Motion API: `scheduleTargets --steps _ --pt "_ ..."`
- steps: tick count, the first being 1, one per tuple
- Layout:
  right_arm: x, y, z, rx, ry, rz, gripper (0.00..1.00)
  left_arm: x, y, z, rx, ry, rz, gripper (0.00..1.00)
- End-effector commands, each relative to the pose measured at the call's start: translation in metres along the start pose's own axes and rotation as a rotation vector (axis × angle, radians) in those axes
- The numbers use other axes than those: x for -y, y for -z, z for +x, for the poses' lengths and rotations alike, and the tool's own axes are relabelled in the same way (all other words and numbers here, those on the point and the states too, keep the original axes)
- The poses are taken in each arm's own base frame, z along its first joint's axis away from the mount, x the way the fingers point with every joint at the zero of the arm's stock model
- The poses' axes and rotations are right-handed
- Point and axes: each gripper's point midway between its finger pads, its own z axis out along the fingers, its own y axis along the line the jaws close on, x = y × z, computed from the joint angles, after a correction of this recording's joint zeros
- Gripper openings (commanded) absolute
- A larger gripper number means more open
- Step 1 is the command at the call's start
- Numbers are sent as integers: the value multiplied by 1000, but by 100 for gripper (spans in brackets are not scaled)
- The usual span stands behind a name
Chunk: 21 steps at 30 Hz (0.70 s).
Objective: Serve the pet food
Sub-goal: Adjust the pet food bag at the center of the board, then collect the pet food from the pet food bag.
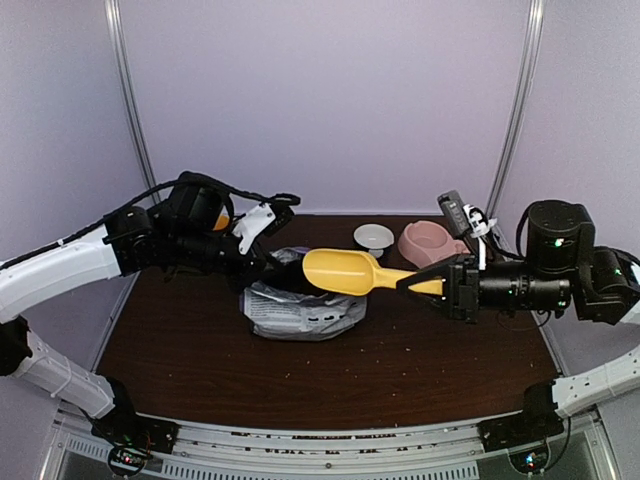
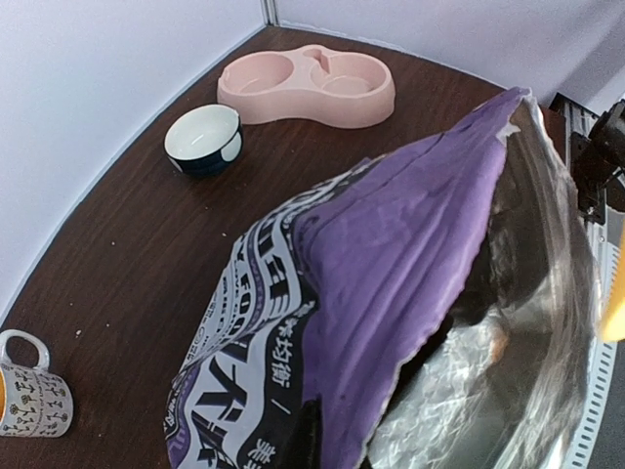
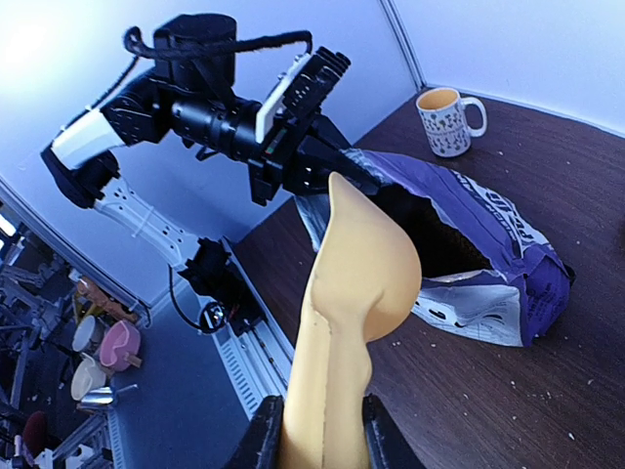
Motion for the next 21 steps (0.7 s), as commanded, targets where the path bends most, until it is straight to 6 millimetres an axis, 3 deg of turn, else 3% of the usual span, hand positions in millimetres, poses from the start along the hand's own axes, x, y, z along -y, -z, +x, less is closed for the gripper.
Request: scheduleTargets --steps 1,6,17,21 --pt "18 -10 16 -124 126 175 0 10 3 -18 63 -53 -10 0" --pt "30 -21 20 -174 207 346 0 17 3 -19 61 -60 -3 0" --pt "44 -47 11 -257 349 658 0 36 5 -18 47 -137 3 0" --pt "51 -69 33 -332 325 690 0 39 7 -19 55 -135 -4 0"
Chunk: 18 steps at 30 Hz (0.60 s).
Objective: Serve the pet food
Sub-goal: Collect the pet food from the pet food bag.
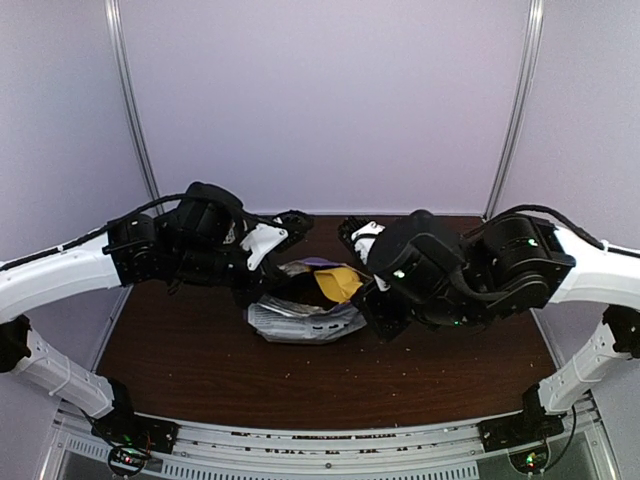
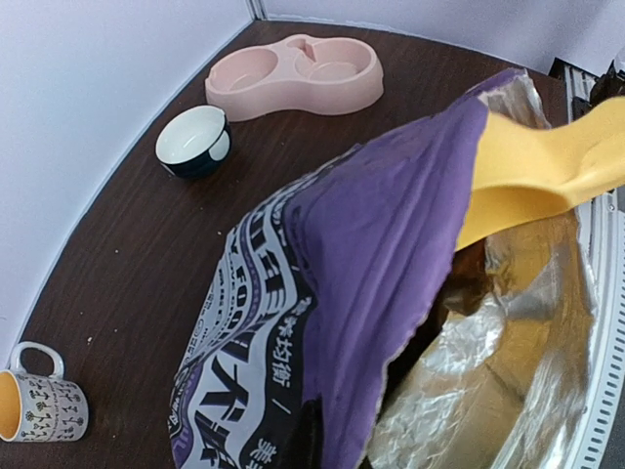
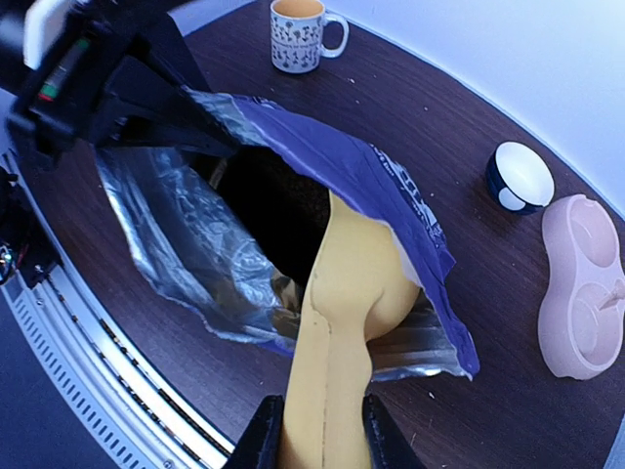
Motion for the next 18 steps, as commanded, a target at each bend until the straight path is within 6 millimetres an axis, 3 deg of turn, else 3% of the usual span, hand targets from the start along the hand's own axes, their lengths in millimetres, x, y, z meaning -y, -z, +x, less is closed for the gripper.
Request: scheduleTargets --steps 1,6,11,15,18 --pt "10 -21 20 -87 7 113 0 9 11 -24 97 -26 14 0" --pt "-28 -50 59 -220 -40 -22 0 6 12 -25 125 13 -31 0" --pt "-64 -52 97 -321 -101 -234 0 1 11 -24 128 43 -68 0" --pt "-62 -47 106 -323 -104 -236 0 -5 11 -25 130 67 -99 0" --pt "-48 -44 96 -273 -105 -168 0 -1 8 -25 128 71 -80 0"
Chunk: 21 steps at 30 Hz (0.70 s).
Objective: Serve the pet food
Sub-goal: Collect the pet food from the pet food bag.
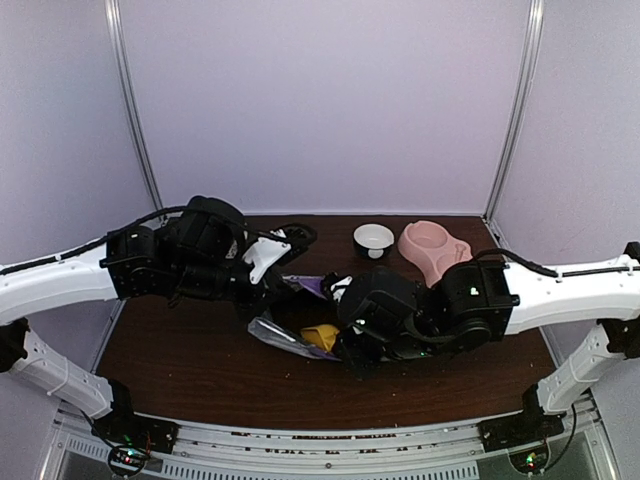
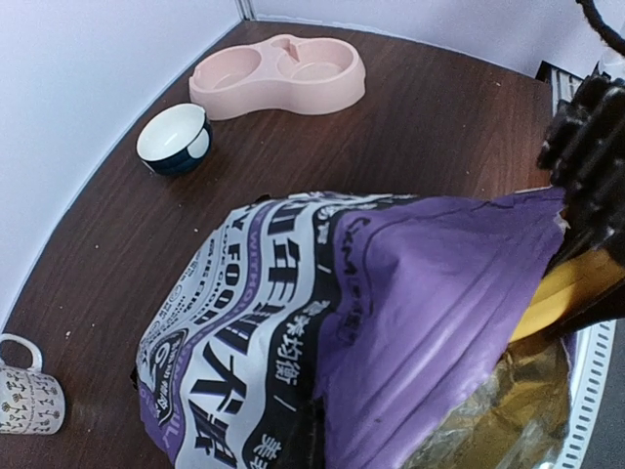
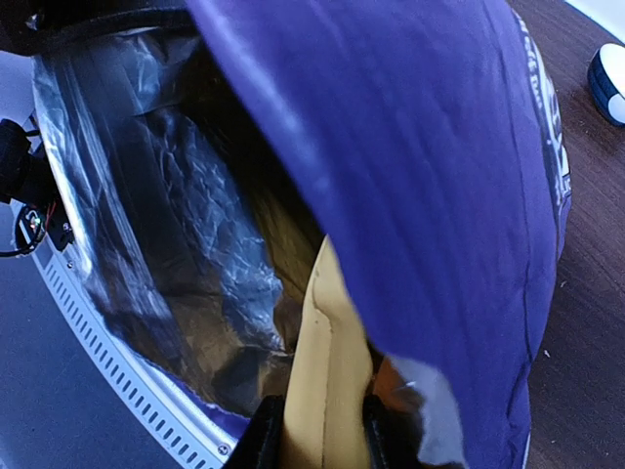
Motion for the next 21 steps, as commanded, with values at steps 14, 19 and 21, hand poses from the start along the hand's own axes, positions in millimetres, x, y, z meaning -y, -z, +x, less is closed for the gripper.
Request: scheduleTargets --steps 14,19,21 --pt "31 31 -23 151 29 252 0 14 13 -66 146 111 141 0" --pt "54 32 -25 164 -17 406 0 19 20 -78 175 136 180 0" --pt "63 28 -22 168 -51 443 0 20 19 -78 173 141 189 0"
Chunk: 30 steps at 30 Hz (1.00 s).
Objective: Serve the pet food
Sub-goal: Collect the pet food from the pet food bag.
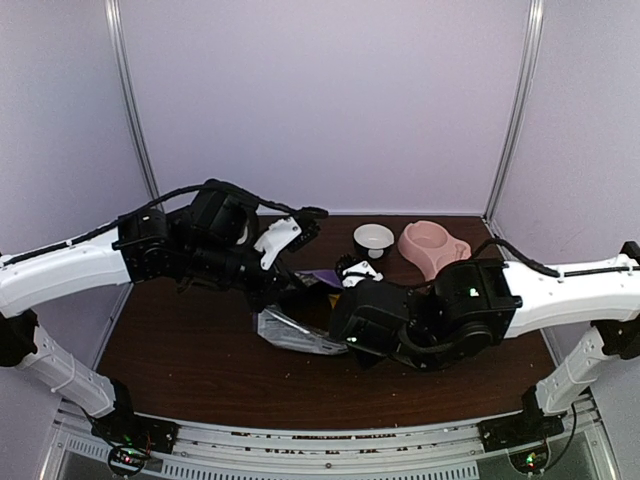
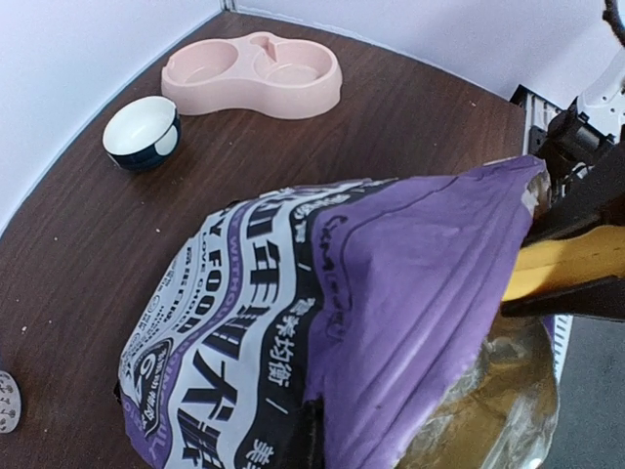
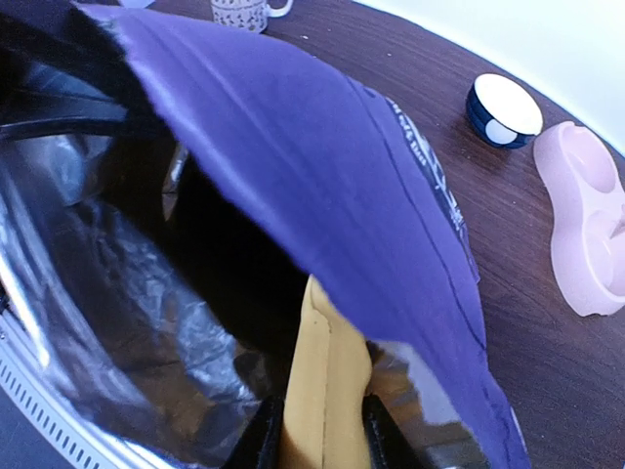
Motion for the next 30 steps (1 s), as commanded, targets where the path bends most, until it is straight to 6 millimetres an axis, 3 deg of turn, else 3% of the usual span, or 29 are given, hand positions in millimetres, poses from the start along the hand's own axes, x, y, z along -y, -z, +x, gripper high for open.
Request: scheduleTargets --steps 1,11,16,22,27,30 --pt "36 -12 7 8 -40 188 0 20 26 -56 185 14 103 0" --pt "70 -33 2 95 -91 385 0 34 25 -58 184 29 187 0" --pt "78 -58 16 77 -77 465 0 38 21 -58 174 45 213 0" --pt "40 -100 31 22 -126 283 0 47 2 -47 139 74 256 0" --pt "-3 -114 29 7 -135 26 0 47 -14 -36 107 77 252 0" --pt "-26 -111 25 21 -148 -136 0 46 -20 -32 100 76 251 0"
